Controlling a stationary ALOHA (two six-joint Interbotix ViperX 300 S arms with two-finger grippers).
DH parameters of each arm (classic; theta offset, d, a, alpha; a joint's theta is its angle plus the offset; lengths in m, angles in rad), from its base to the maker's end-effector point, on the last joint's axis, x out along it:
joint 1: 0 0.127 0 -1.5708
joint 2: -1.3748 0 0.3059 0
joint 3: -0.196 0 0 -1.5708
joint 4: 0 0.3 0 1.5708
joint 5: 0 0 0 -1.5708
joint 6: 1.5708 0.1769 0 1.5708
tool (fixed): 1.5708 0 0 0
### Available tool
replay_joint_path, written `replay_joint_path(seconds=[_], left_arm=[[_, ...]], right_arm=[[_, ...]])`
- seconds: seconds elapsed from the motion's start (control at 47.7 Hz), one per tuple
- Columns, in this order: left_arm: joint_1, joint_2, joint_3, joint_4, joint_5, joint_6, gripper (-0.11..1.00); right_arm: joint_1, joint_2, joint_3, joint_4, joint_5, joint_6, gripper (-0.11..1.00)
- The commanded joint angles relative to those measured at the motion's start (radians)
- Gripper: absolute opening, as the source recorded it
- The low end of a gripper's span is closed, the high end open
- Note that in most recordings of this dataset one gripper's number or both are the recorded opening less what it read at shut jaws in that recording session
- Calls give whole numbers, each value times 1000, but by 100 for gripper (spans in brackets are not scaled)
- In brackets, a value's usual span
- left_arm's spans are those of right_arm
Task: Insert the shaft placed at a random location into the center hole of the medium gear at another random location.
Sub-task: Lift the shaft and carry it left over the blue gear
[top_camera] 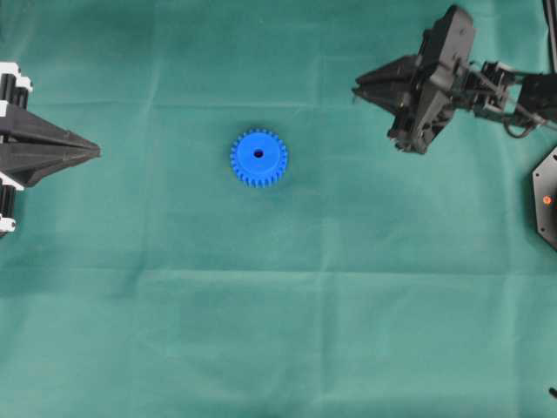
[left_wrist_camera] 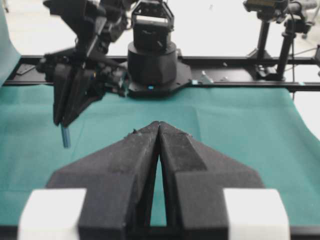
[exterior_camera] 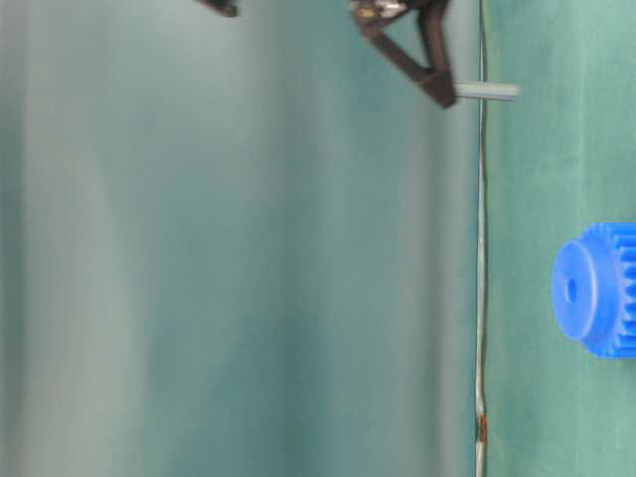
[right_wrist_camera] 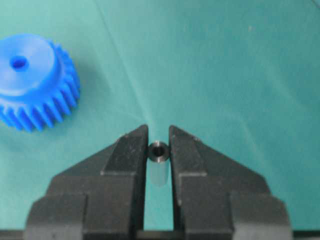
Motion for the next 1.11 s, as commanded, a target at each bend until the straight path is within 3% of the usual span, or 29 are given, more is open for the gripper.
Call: replay_joint_path(seconds=[0.0,0.398,0.691,1.089], left_arm=[[-3,9,-26,2,-5,-3,0],[-3,9,-26,2,-5,-2,0],[-3,9,-26,2,-5,-3,0],[-3,9,-26,3,-5,-3,0]], right_arm=[[8,-55,-38,3,61,-12,12],[9,-64,-49,3,77,-5,12],[52,-28,-83,31,67,-5,12],[161,164,-301,31,66,-6,12]])
